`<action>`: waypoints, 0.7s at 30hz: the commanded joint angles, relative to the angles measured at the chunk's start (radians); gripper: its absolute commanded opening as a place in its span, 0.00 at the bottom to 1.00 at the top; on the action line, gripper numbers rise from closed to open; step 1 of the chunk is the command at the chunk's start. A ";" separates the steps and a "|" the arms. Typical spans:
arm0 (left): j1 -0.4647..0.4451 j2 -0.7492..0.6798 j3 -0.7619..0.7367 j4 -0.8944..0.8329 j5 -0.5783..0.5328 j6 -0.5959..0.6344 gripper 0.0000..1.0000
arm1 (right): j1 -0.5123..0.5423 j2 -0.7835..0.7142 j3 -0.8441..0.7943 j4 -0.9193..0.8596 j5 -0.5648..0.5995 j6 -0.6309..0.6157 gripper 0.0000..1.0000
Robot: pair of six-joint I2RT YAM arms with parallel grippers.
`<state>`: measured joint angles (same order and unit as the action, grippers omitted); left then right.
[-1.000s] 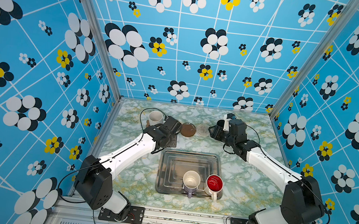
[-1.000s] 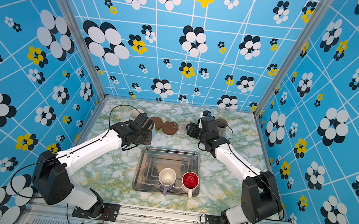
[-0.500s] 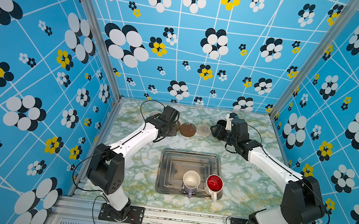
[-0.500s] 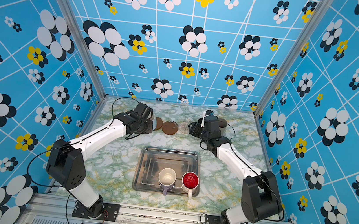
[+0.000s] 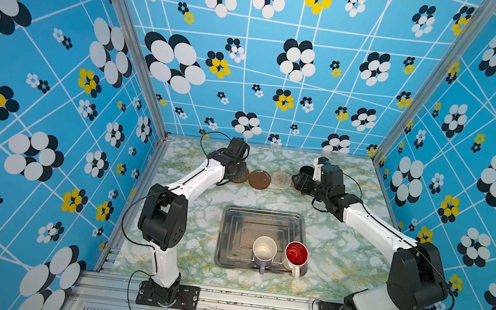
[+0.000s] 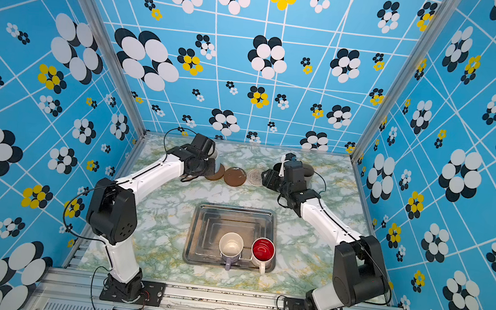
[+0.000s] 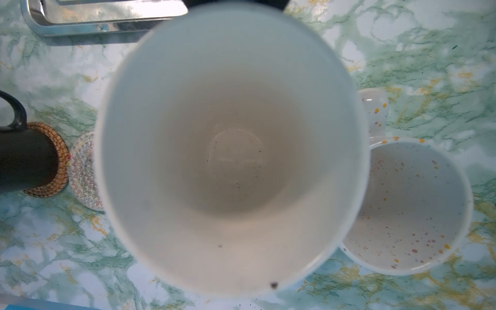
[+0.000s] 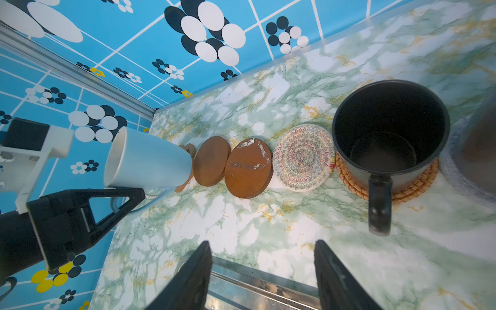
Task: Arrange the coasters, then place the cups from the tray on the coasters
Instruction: 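Carry the light blue mug with the left gripper toward the wooden coaster, then lower the light blue mug onto the wooden coaster beside the speckled mug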
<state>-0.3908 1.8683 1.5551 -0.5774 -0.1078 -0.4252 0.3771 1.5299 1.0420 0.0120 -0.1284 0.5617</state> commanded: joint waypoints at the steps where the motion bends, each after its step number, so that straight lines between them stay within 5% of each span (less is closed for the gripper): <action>1: 0.021 0.030 0.070 0.067 0.005 0.014 0.00 | -0.009 0.015 -0.003 0.010 -0.016 -0.005 0.63; 21: 0.032 0.124 0.121 0.075 0.020 0.013 0.00 | -0.017 0.032 0.009 -0.001 -0.035 -0.006 0.63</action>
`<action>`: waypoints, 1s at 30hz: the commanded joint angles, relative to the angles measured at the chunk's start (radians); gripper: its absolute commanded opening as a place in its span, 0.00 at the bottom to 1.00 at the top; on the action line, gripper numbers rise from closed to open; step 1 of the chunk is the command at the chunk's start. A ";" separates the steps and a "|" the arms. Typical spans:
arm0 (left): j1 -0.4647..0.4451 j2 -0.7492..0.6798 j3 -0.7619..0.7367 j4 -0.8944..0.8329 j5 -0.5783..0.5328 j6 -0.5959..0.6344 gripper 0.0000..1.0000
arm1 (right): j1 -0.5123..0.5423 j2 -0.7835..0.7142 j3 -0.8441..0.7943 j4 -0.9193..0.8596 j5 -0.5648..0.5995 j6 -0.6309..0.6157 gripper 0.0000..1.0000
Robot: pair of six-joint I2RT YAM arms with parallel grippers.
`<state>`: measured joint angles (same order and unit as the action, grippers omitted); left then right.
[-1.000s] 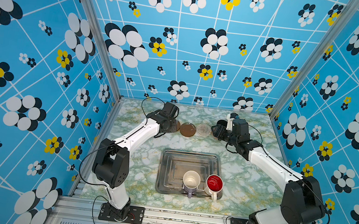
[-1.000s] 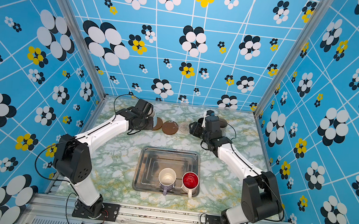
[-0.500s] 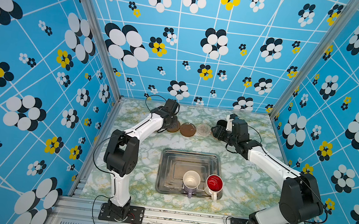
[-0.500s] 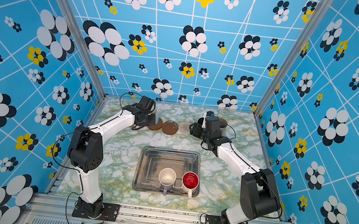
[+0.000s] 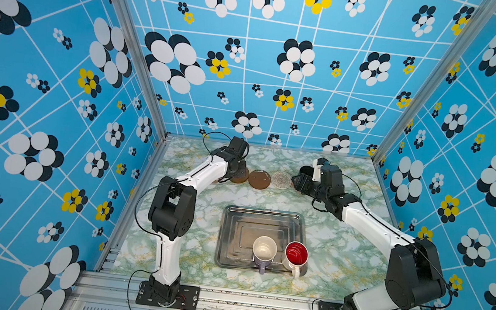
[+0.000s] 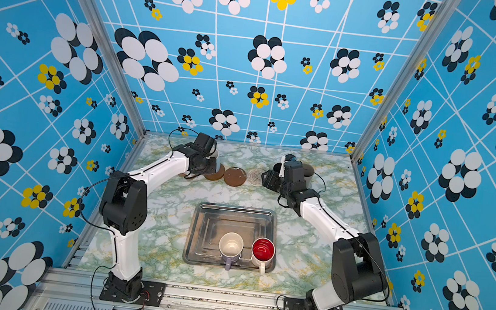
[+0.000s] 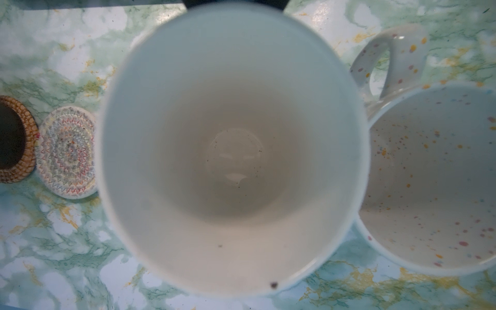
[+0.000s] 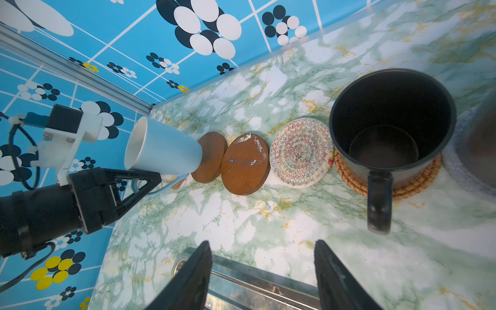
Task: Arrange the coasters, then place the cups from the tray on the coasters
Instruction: 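Lower the light blue mug onto the wooden coaster beside the speckled mug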
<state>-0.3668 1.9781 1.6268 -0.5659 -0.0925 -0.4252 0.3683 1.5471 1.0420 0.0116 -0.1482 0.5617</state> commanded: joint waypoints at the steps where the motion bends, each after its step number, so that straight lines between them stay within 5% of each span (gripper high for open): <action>1: 0.007 0.017 0.050 0.064 0.005 0.015 0.00 | -0.008 0.014 0.008 -0.001 -0.014 -0.008 0.63; 30: 0.008 0.049 0.060 0.056 -0.023 0.026 0.00 | -0.010 0.037 0.019 0.002 -0.040 0.001 0.63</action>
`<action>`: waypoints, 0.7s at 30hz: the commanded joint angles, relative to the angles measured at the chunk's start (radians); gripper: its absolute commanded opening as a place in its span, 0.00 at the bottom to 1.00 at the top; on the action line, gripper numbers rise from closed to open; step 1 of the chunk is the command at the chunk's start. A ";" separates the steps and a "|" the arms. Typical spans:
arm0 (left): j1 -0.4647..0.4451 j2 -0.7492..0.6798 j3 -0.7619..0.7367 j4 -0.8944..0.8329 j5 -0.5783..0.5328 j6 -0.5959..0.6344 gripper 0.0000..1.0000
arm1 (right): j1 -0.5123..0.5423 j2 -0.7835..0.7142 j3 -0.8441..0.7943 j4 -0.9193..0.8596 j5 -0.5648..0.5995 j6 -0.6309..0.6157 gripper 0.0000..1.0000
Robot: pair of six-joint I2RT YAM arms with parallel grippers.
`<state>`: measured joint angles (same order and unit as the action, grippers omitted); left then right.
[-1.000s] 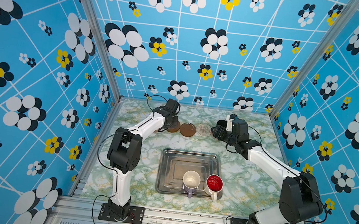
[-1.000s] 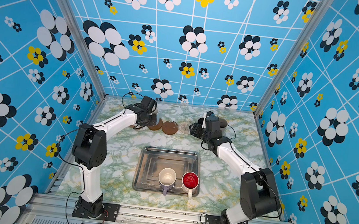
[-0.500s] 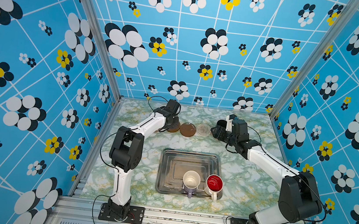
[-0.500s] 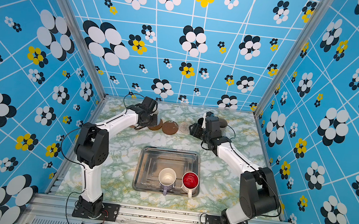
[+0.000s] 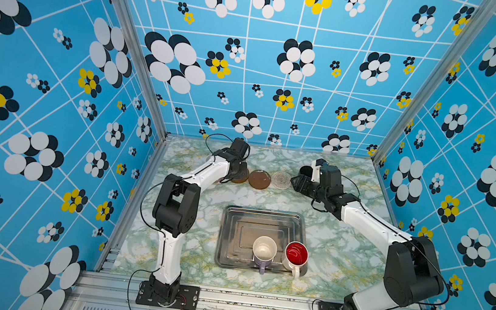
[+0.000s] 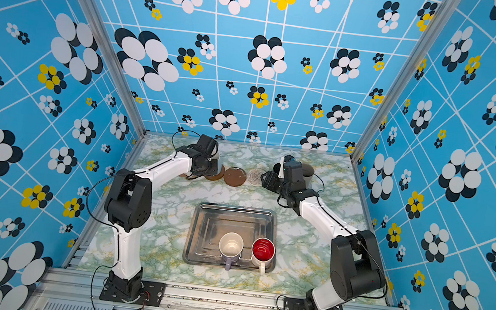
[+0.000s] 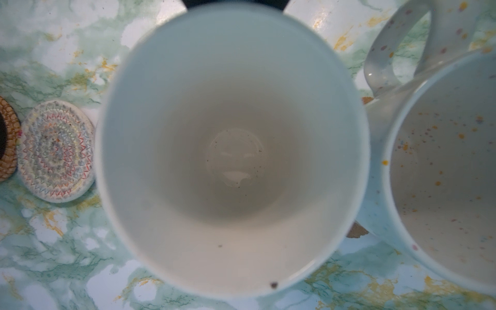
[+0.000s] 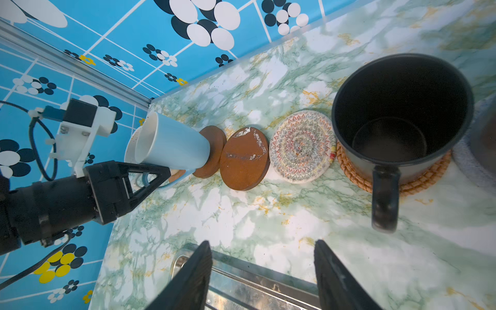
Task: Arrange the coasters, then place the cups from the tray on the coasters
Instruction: 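Lower the light blue mug onto the wooden coaster beside the speckled mug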
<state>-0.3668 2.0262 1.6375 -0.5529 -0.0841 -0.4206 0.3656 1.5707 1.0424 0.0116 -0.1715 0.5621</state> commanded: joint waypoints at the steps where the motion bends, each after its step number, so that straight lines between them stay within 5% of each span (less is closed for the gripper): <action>1: 0.008 0.003 0.051 0.040 -0.035 0.022 0.00 | -0.007 0.014 0.018 0.002 -0.016 0.000 0.63; 21: 0.008 0.035 0.073 0.010 -0.042 0.022 0.00 | -0.008 0.023 0.024 -0.002 -0.023 -0.002 0.63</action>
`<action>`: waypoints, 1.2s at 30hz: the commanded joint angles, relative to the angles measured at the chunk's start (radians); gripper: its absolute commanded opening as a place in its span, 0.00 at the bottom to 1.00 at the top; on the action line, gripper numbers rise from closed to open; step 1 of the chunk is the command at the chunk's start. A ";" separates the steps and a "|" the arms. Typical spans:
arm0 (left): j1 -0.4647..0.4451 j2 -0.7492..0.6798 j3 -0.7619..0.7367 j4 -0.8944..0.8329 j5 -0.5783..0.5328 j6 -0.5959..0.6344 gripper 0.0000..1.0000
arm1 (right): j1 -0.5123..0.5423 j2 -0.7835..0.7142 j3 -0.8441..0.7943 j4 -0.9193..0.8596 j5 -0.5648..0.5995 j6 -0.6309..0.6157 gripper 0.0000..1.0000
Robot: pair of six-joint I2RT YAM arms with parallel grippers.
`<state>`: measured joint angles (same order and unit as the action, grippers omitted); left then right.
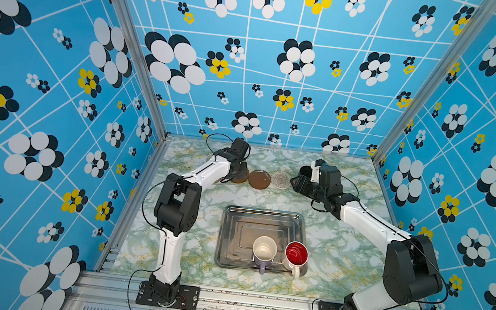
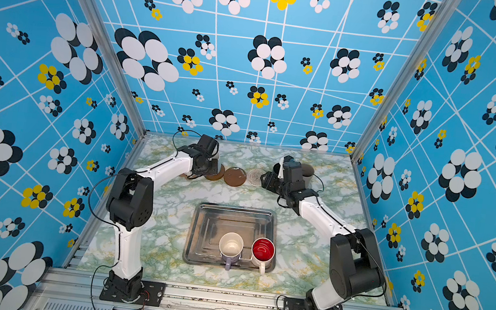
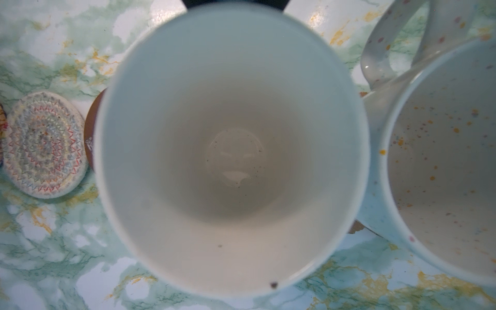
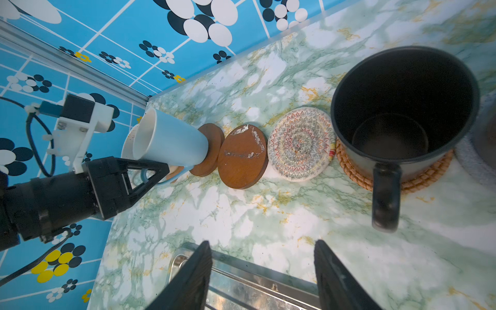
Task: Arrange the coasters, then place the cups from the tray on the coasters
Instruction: 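Lower the light blue mug onto the wooden coaster beside the speckled mug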
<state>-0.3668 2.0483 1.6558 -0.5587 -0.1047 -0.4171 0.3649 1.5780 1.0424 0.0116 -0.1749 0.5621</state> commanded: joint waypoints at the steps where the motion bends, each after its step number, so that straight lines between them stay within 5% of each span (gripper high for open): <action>1: 0.008 0.016 0.058 0.012 -0.022 0.020 0.00 | -0.007 0.017 0.024 -0.002 -0.020 -0.002 0.63; 24: 0.006 0.045 0.087 -0.033 -0.036 0.020 0.00 | -0.006 0.030 0.032 -0.010 -0.028 -0.007 0.63; 36: 0.004 0.048 0.091 -0.044 -0.036 0.020 0.16 | -0.006 0.033 0.033 -0.012 -0.032 -0.010 0.63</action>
<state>-0.3668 2.0872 1.7096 -0.6022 -0.1177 -0.4168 0.3649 1.6020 1.0454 0.0109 -0.1936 0.5617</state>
